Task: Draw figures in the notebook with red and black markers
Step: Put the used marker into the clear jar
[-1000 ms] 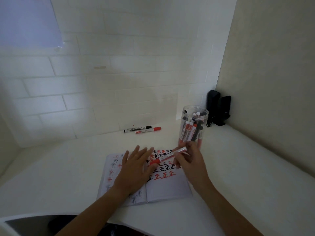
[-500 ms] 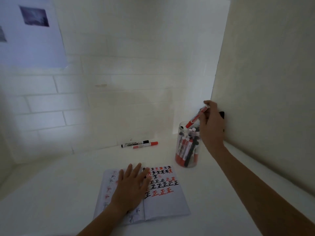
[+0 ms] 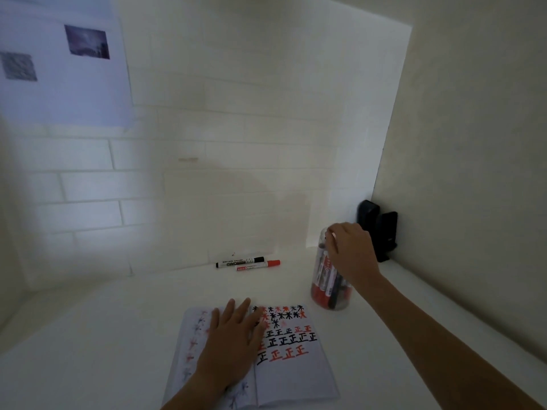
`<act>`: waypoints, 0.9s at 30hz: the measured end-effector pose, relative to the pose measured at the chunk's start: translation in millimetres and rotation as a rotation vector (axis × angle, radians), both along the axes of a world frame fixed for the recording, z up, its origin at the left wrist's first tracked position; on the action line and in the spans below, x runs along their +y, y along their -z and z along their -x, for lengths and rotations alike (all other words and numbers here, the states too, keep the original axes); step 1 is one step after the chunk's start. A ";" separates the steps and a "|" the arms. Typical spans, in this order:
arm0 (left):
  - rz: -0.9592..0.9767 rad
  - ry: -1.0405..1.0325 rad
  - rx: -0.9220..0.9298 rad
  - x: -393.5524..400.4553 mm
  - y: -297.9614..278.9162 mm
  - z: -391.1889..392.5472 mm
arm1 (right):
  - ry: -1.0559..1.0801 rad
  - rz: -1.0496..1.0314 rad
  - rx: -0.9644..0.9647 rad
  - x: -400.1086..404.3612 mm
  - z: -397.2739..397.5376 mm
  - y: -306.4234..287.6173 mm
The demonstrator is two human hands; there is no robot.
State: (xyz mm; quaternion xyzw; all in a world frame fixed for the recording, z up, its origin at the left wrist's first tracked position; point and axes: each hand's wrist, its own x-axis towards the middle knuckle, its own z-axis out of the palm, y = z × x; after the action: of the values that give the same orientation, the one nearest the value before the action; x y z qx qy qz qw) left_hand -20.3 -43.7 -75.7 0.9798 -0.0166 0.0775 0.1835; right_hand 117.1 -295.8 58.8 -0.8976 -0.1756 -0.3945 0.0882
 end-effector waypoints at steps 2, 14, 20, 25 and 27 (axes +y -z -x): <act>0.005 0.000 0.007 -1.1 -2.0 0.9 | -0.114 -0.035 -0.117 16.2 3.4 1.7; 0.006 -0.003 0.014 1.4 2.6 -8.0 | -0.282 0.154 0.535 137.3 -59.7 90.9; 0.033 0.002 -0.004 2.6 4.9 -8.6 | -0.158 0.157 0.473 143.1 -86.3 117.3; 0.014 0.008 -0.022 2.2 7.3 -6.3 | -0.149 0.242 0.408 131.2 -87.3 125.5; 0.025 0.013 -0.037 2.7 7.8 -5.5 | -0.176 0.194 0.385 123.3 -77.0 123.2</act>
State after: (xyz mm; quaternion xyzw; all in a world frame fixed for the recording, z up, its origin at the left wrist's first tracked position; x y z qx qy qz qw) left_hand -14.7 -41.0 -83.5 0.9757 -0.0254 0.0947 0.1959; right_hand 194.1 -172.5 -64.3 -0.9419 -0.2703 -0.1878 0.0675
